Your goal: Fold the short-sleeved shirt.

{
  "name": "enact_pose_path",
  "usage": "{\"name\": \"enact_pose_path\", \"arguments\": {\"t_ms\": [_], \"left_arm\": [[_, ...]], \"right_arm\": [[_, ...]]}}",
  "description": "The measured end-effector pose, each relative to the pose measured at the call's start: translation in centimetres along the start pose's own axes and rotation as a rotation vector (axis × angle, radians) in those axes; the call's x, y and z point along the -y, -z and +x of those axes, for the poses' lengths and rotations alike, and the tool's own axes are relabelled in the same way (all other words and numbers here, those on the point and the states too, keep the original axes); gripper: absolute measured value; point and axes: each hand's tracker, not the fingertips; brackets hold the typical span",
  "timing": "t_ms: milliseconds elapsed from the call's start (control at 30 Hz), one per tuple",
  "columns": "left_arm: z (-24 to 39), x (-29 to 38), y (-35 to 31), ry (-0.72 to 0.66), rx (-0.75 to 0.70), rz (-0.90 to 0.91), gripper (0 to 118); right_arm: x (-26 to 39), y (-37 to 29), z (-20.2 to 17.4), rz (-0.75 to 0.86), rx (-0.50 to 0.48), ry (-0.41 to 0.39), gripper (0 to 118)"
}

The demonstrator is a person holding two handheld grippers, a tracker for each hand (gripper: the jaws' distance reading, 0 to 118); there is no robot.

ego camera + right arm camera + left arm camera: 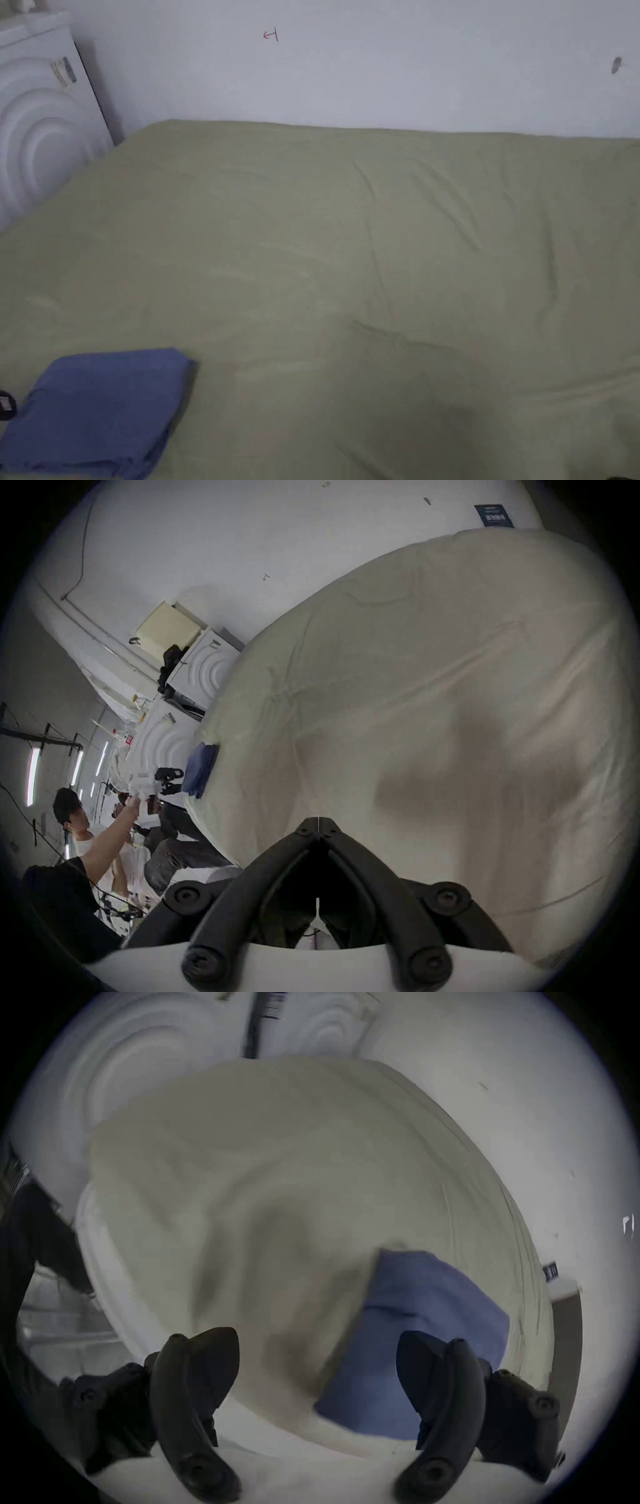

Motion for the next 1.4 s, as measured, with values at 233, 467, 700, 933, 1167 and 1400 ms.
{"name": "enact_pose_path", "arguments": {"t_ms": [233,467,700,933,1167,1400], "left_arm": [[7.8,4.4,-9.4,0.33,0.09,0.324,34],[21.8,16.3,-10.4,0.403,0.389,0.388,1],[33.6,28.9,-10.9,0.528,0.44,0.426,0],[37.6,33.1,-10.2,0.697,0.408,0.513,0],[38.7,31.8,-11.7,0.677,0.425,0.526,0],[41.2,27.8,-15.7,0.69,0.393,0.712,7]], "right_arm": [[-1.5,-3.9,-1.9,0.121,0.046,-0.094,0],[-1.4,-8.3,-4.2,0.26,0.26,-0.2,0],[0.2,-9.1,-5.8,0.323,0.5,-0.275,0],[1.5,-9.6,-6.9,0.418,0.567,-0.301,0],[0.4,-10.5,-7.8,0.482,0.607,-0.301,0],[-3.3,-12.9,-10.9,0.679,0.658,-0.359,0]]}}
